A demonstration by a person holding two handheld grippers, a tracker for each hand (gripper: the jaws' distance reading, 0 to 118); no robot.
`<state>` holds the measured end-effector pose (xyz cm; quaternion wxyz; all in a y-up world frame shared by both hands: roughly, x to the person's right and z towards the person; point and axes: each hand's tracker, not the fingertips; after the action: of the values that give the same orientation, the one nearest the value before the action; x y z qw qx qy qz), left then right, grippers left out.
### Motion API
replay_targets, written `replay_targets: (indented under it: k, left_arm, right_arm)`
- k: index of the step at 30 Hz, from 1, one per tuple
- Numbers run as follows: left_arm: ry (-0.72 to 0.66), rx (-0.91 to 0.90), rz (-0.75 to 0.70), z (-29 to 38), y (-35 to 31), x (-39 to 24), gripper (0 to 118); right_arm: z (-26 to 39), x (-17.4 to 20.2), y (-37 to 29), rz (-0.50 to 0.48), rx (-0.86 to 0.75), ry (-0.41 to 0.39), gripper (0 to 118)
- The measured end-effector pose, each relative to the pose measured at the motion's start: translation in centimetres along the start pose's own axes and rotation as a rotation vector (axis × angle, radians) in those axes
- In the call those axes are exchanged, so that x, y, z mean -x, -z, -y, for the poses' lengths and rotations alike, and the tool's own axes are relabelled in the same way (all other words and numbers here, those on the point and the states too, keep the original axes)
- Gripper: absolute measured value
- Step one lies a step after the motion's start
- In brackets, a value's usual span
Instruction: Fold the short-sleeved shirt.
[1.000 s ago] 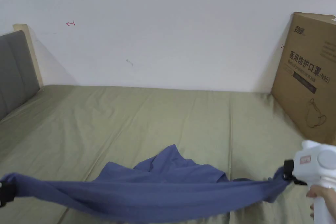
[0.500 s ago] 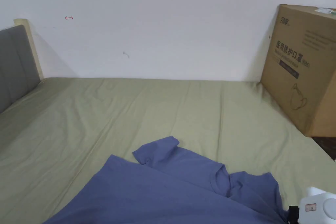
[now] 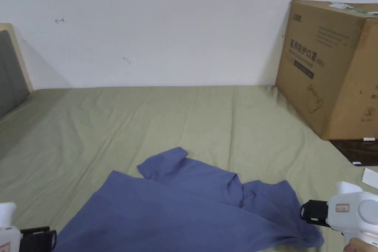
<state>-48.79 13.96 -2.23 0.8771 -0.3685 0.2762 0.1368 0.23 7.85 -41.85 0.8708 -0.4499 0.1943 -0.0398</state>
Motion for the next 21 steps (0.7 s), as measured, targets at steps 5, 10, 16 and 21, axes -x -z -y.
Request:
replay_targets:
  k: [5,10,16,21]
  left_arm:
    - [0.009,-0.007,0.031,0.0,3.3,-4.6,0]
    - [0.04,0.075,0.124,0.8,5.9,-8.2,0]
    - [0.086,0.093,0.149,-0.2,7.4,-10.6,0]
    - [0.123,0.118,0.163,-1.3,8.6,-11.7,0]
  right_arm:
    - [2.2,0.5,-0.8,0.068,-0.033,-0.047,0]
    - [3.4,-0.8,-0.2,0.053,-0.013,0.002,0]
    - [1.6,-1.5,1.9,-0.004,0.031,0.008,79]
    - [0.7,-1.3,5.4,0.013,0.119,-0.034,79]
